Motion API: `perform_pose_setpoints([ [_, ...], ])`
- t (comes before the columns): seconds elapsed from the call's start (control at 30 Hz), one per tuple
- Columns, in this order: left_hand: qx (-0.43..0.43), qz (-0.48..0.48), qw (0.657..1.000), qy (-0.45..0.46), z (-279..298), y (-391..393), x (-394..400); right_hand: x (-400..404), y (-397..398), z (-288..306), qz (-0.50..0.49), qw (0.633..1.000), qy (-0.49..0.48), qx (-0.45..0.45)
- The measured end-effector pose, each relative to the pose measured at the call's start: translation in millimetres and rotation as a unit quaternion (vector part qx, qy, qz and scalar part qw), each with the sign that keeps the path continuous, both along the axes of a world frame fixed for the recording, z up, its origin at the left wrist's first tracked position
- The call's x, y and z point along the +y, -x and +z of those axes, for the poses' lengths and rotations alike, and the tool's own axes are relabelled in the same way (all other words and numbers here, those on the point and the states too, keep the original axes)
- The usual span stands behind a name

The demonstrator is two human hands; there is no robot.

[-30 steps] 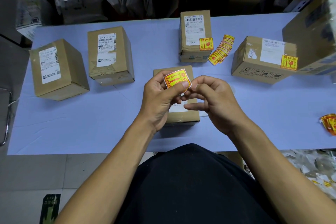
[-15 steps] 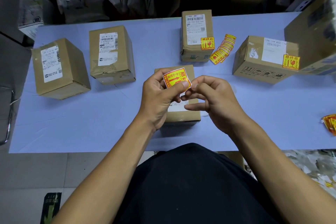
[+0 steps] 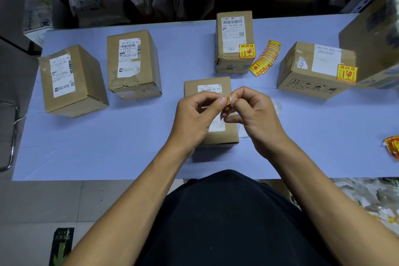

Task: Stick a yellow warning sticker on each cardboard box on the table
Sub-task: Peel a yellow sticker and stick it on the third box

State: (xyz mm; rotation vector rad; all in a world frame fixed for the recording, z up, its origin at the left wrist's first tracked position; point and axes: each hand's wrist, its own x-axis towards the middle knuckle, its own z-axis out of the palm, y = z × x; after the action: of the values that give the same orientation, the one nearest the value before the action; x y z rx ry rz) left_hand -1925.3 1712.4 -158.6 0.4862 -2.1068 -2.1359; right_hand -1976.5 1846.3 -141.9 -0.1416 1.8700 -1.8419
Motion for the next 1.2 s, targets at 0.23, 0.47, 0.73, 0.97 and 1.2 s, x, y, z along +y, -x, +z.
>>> perform_pose_setpoints([
  [0.23, 0.012, -0.014, 1.000, -0.001, -1, 0, 3, 7, 0, -5, 0.003, 0.999, -0.023, 0.034],
  [0.47, -0.077, 0.060, 0.995, -0.028, -12, 8, 12, 16, 6, -26, -0.041, 0.997, -0.069, -0.007],
  [0.73, -0.160, 0.156, 0.967, -0.126, -29, 7, 3, 58, 27, -90, -0.104, 0.971, -0.171, -0.129],
  [0.97, -0.189, 0.161, 0.964, -0.094, -38, 2, 7, 73, 35, -135, -0.065, 0.946, -0.283, -0.147],
  [1.2, -0.195, 0.149, 0.965, -0.086, -39, 0, 9, 87, 33, -143, -0.059, 0.913, -0.391, -0.102],
])
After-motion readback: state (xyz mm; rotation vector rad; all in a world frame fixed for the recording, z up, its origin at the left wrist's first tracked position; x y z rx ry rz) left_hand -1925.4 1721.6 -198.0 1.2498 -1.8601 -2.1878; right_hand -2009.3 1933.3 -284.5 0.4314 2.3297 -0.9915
